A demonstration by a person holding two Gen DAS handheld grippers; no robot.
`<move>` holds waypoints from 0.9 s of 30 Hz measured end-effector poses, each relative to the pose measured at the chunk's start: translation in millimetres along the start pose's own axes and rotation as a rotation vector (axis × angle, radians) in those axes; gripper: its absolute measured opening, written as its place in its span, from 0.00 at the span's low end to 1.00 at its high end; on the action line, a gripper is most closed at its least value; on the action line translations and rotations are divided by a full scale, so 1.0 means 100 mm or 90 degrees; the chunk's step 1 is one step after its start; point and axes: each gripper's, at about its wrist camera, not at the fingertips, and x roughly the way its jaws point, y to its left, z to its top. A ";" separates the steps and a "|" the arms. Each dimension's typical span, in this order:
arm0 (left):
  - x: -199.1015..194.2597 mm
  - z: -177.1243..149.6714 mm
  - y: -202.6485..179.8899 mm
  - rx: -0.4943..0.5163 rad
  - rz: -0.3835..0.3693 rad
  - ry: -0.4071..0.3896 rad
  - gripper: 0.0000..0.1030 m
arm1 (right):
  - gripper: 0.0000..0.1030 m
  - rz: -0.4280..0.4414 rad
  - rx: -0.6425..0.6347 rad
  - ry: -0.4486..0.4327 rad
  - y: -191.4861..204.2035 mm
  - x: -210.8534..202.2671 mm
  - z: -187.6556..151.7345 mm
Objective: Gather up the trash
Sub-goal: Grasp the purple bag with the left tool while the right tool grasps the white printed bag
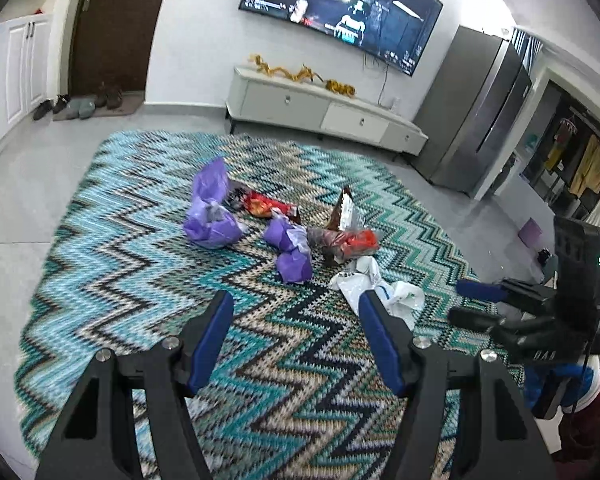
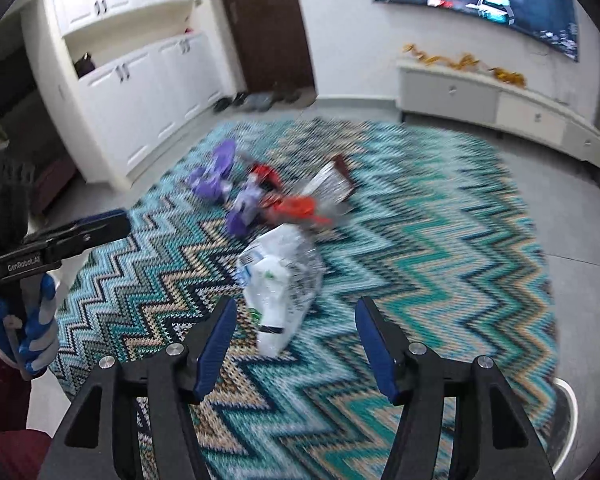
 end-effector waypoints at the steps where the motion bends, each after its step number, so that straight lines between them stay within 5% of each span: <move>1: 0.09 0.02 -0.01 0.000 -0.005 0.007 0.61 | 0.58 0.006 -0.003 0.006 0.01 0.07 0.02; 15: 0.97 0.28 0.00 0.006 -0.005 0.077 0.46 | 0.59 0.032 -0.063 0.073 0.06 0.71 0.20; 19: 1.16 0.27 -0.01 0.002 -0.005 0.099 0.24 | 0.38 0.036 -0.058 0.070 0.02 0.69 0.18; 27: 0.93 0.10 -0.02 -0.021 -0.013 0.076 0.19 | 0.25 0.060 -0.052 0.036 -0.01 0.27 0.04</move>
